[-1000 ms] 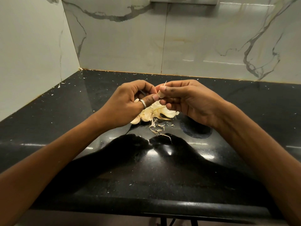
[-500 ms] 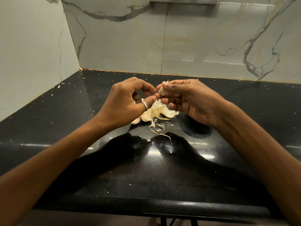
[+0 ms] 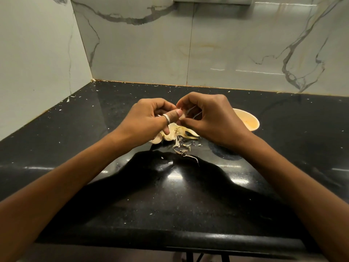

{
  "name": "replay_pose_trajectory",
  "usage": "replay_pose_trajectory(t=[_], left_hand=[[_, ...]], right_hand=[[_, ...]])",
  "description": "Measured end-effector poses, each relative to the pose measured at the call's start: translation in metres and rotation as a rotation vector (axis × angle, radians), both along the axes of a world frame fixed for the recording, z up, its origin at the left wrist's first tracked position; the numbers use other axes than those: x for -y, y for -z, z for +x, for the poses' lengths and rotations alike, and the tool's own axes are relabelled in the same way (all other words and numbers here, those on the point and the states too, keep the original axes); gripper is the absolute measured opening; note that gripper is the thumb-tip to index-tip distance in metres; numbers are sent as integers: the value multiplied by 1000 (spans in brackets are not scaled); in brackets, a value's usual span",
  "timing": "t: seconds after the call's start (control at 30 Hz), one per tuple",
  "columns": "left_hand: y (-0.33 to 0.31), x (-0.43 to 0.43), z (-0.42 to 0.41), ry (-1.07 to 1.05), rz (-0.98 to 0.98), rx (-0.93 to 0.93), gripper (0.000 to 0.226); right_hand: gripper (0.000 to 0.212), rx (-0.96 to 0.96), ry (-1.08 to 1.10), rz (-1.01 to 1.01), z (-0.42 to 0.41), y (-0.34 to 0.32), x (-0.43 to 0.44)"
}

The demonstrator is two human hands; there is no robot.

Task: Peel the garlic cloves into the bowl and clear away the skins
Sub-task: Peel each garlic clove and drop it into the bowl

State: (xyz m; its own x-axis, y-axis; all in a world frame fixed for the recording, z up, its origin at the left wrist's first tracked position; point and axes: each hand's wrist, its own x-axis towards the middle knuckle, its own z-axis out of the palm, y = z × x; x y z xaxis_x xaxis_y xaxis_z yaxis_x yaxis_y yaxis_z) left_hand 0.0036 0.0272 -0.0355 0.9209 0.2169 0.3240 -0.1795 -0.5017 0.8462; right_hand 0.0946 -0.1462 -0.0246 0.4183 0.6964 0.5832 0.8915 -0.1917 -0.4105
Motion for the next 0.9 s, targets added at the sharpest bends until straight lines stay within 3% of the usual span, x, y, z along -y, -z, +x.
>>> replay_pose_trajectory(t=[0.17, 0.3, 0.5, 0.67, 0.9], left_hand=[[-5, 1, -2, 22, -168, -87, 18], [-8, 2, -4, 19, -218, -93, 38], [-8, 1, -4, -28, -204, -46, 16], [-10, 1, -4, -52, -212, -25, 18], [-9, -1, -4, -31, -196, -68, 24]], right_hand=[[37, 75, -18, 10, -1, 1, -1], [35, 5, -48, 44, 1, 3, -3], [21, -221, -48, 74, 2, 0, -2], [26, -329, -41, 110, 7, -1, -2], [19, -338, -56, 91, 5, -1, -3]])
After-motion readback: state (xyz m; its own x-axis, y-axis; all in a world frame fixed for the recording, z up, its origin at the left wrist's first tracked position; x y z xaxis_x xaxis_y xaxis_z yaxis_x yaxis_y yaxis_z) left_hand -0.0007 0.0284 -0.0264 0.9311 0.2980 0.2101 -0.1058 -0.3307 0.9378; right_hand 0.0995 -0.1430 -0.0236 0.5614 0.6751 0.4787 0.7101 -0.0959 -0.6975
